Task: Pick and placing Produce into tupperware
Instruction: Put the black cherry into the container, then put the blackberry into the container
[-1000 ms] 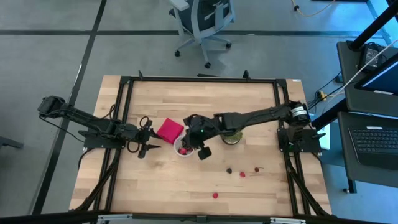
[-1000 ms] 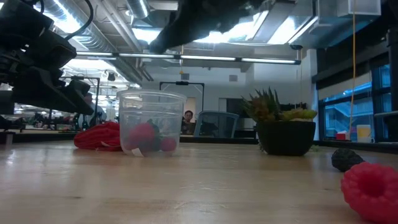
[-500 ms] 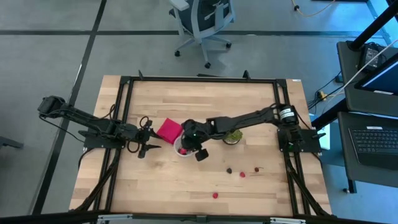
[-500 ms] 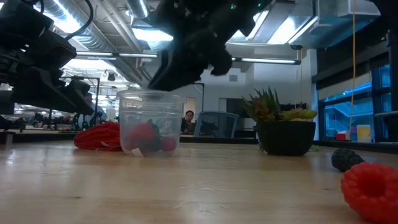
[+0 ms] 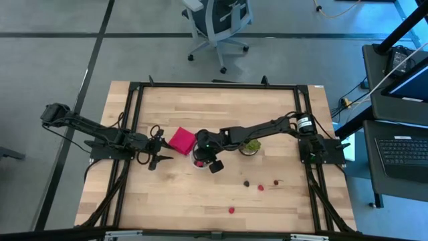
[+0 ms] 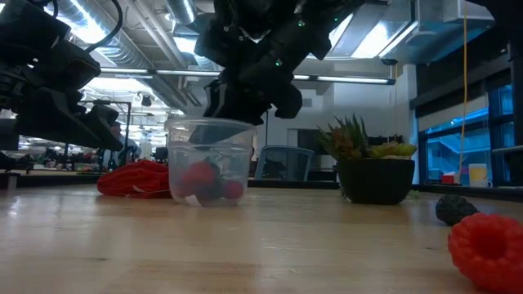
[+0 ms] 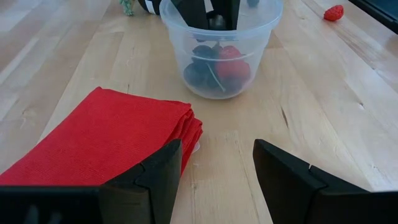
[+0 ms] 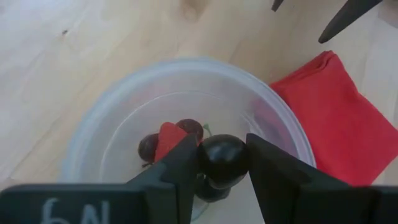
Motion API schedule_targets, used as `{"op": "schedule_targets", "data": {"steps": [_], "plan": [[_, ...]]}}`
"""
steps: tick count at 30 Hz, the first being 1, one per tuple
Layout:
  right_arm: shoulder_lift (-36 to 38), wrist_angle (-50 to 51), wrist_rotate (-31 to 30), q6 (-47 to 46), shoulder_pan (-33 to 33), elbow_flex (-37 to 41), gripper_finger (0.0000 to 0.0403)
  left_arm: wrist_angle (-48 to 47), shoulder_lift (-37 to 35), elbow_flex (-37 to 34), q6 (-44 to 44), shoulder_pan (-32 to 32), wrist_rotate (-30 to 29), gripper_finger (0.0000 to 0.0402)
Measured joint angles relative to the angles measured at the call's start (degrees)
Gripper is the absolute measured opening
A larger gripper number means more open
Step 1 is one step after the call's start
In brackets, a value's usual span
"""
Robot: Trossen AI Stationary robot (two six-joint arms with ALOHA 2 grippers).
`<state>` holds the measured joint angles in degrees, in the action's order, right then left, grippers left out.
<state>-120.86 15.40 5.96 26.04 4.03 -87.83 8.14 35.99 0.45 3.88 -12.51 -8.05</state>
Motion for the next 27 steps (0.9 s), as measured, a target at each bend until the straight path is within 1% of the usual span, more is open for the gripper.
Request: {"op": "schedule_targets", "data": {"steps": [9,11,14,19,23,27], "plan": [[0.0,0.2,0.0,0.0,0.0,0.0,0.0193,0.0,0.0,0.0,0.0,0.0,0.0,0.0192],[0.1,0.5,-1.2,-0.2,0.0,-0.1,0.0207,0.0,0.0,0.0,0.0,0.0,0.0,0.0192],[1.9,5.2,-1.8,0.4,0.4,-2.0,0.0222,0.0,0.0,0.0,0.0,0.0,0.0,0.0192],[8.3,13.6,-1.8,1.1,2.7,-5.4,0.0231,0.0,0.0,0.0,0.0,0.0,0.0,0.0192],[11.9,21.6,-1.5,-3.8,5.0,-5.4,0.0229,0.0,0.0,0.0,0.4,0.0,0.3,0.0192],[12.3,31.9,-1.1,-10.1,8.8,-5.2,0.0227,0.0,0.0,0.0,0.5,0.0,0.3,0.0192]]}}
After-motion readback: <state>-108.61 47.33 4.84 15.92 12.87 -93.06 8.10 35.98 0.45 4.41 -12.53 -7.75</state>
